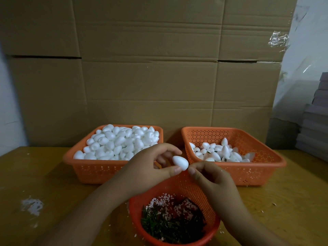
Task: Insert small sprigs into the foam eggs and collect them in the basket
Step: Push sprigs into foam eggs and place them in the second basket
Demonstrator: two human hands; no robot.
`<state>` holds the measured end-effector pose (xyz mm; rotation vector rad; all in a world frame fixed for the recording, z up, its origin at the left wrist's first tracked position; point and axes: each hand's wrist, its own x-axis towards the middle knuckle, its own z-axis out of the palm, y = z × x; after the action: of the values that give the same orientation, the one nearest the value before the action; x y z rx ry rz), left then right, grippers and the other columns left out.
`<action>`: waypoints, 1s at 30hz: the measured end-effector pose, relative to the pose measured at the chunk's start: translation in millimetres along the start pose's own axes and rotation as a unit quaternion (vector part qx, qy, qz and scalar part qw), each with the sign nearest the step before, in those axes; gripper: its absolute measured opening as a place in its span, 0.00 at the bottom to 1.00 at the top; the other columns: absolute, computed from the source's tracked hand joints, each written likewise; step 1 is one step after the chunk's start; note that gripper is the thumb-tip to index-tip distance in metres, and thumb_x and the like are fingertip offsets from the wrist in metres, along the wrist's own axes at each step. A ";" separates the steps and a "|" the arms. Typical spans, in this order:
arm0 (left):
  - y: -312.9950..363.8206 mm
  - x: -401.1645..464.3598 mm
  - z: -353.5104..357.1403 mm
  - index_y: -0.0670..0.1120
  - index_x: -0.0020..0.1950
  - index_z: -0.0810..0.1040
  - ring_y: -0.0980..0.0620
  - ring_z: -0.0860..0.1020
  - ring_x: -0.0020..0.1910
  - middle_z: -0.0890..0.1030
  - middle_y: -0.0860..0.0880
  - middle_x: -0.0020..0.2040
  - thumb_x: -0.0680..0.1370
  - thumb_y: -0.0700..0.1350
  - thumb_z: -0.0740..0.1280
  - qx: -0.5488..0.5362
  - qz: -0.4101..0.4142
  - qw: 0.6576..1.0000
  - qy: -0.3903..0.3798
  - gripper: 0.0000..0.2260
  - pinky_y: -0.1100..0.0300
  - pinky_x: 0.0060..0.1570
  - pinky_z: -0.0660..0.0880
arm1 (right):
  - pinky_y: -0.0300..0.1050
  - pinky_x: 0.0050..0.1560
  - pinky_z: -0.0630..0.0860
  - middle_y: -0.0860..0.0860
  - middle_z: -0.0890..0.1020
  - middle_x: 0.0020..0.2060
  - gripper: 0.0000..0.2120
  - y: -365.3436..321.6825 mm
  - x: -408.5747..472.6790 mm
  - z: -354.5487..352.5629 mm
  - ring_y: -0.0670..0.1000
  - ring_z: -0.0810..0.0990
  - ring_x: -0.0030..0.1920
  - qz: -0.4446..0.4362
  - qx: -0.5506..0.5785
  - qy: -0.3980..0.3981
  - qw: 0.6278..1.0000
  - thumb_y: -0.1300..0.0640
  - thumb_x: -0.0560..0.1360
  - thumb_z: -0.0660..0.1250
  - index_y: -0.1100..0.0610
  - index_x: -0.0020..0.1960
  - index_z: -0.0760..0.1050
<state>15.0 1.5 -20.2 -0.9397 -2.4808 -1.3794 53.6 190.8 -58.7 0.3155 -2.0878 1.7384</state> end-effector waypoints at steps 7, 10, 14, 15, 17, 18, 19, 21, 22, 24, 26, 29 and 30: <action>4.1 0.5 8.3 0.53 0.55 0.81 0.60 0.81 0.48 0.83 0.56 0.51 0.75 0.42 0.73 -0.089 0.005 0.996 0.003 0.11 0.69 0.45 0.74 | 0.29 0.37 0.70 0.46 0.79 0.30 0.09 -4.4 -1.1 0.1 0.38 0.75 0.34 -0.013 -0.016 -0.028 0.999 0.59 0.76 0.66 0.56 0.38 0.80; 5.0 0.5 14.3 0.51 0.54 0.81 0.61 0.81 0.52 0.84 0.57 0.51 0.75 0.41 0.73 -0.109 0.004 0.994 0.011 0.09 0.69 0.51 0.74 | 0.29 0.38 0.70 0.45 0.80 0.31 0.11 -6.6 -3.0 1.0 0.38 0.76 0.34 -0.022 -0.039 -0.049 0.998 0.58 0.77 0.65 0.52 0.37 0.79; 5.3 -3.0 17.5 0.60 0.53 0.79 0.63 0.81 0.50 0.82 0.62 0.51 0.75 0.47 0.73 -0.036 0.008 0.999 0.036 0.10 0.60 0.53 0.78 | 0.32 0.40 0.72 0.44 0.82 0.36 0.09 -5.7 -4.2 0.9 0.40 0.78 0.39 -0.016 -0.031 -0.011 0.999 0.58 0.79 0.64 0.50 0.43 0.81; 6.1 -4.4 17.9 0.63 0.52 0.78 0.63 0.80 0.49 0.81 0.63 0.50 0.75 0.49 0.73 -0.005 0.016 0.999 0.046 0.10 0.60 0.51 0.78 | 0.34 0.42 0.73 0.45 0.82 0.38 0.08 -5.7 -4.2 0.3 0.41 0.79 0.41 -0.019 -0.029 0.003 0.999 0.56 0.78 0.64 0.50 0.44 0.80; 7.2 -6.0 18.5 0.64 0.52 0.77 0.61 0.78 0.47 0.79 0.63 0.50 0.74 0.52 0.72 0.068 0.048 0.995 0.062 0.10 0.63 0.47 0.77 | 0.42 0.45 0.75 0.48 0.82 0.41 0.07 -8.4 -4.2 -0.4 0.46 0.80 0.43 -0.022 -0.020 0.013 0.999 0.49 0.76 0.64 0.50 0.46 0.79; 7.5 -6.0 19.2 0.64 0.52 0.76 0.60 0.77 0.47 0.77 0.62 0.50 0.73 0.53 0.71 0.107 0.066 0.990 0.065 0.10 0.65 0.45 0.76 | 0.45 0.46 0.75 0.49 0.82 0.41 0.09 -9.9 -3.8 -0.6 0.49 0.80 0.44 -0.023 -0.013 0.013 1.000 0.45 0.74 0.65 0.50 0.46 0.79; 7.7 -6.1 20.3 0.64 0.53 0.76 0.59 0.76 0.47 0.75 0.61 0.50 0.73 0.54 0.70 0.134 0.078 0.986 0.067 0.10 0.67 0.44 0.74 | 0.47 0.46 0.75 0.51 0.82 0.41 0.12 -10.9 -3.3 -0.5 0.50 0.80 0.44 -0.025 -0.004 0.009 1.000 0.43 0.72 0.66 0.51 0.46 0.79; 7.1 -6.5 22.0 0.64 0.54 0.76 0.60 0.75 0.46 0.73 0.62 0.50 0.72 0.56 0.69 0.158 0.084 0.981 0.071 0.11 0.70 0.42 0.71 | 0.47 0.45 0.75 0.51 0.82 0.39 0.13 -12.5 -2.8 1.2 0.51 0.80 0.43 -0.023 0.012 -0.005 1.000 0.42 0.69 0.68 0.52 0.45 0.79; 6.4 -6.6 22.7 0.63 0.54 0.75 0.62 0.75 0.46 0.73 0.62 0.51 0.72 0.57 0.68 0.167 0.086 0.979 0.074 0.11 0.71 0.42 0.70 | 0.46 0.45 0.74 0.51 0.82 0.39 0.14 -12.4 -2.6 2.1 0.52 0.80 0.43 -0.020 0.018 -0.011 1.000 0.43 0.68 0.69 0.52 0.44 0.79; 5.6 -6.9 23.7 0.63 0.54 0.75 0.65 0.74 0.48 0.73 0.63 0.51 0.72 0.57 0.67 0.186 0.093 0.975 0.078 0.11 0.72 0.42 0.68 | 0.44 0.45 0.75 0.50 0.81 0.37 0.15 -11.0 -2.3 2.1 0.50 0.80 0.42 -0.014 0.024 -0.013 1.000 0.43 0.67 0.71 0.54 0.44 0.80; 5.1 -6.7 24.1 0.63 0.54 0.75 0.66 0.73 0.49 0.73 0.63 0.51 0.71 0.59 0.65 0.199 0.099 0.971 0.082 0.12 0.72 0.41 0.68 | 0.41 0.44 0.75 0.48 0.81 0.35 0.15 -10.0 -1.5 1.1 0.46 0.80 0.40 -0.004 0.027 -0.016 0.999 0.44 0.66 0.71 0.55 0.43 0.80; 4.5 -6.2 25.1 0.63 0.55 0.74 0.67 0.73 0.48 0.73 0.64 0.50 0.71 0.63 0.61 0.209 0.106 0.968 0.085 0.14 0.73 0.40 0.68 | 0.35 0.42 0.75 0.48 0.82 0.34 0.12 -10.3 0.0 -0.4 0.44 0.81 0.39 0.013 0.036 -0.018 0.999 0.48 0.67 0.72 0.55 0.43 0.82; 4.1 -5.8 25.4 0.64 0.55 0.73 0.65 0.73 0.47 0.72 0.64 0.50 0.71 0.63 0.61 0.206 0.103 0.969 0.084 0.15 0.73 0.40 0.69 | 0.34 0.41 0.75 0.49 0.83 0.34 0.11 -9.9 0.5 -0.9 0.44 0.81 0.39 0.020 0.045 -0.018 0.999 0.49 0.68 0.72 0.56 0.43 0.82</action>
<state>26.1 21.0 -34.1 -0.9089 -2.3307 -0.7974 57.4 189.7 -49.6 0.3369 -2.0575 1.8667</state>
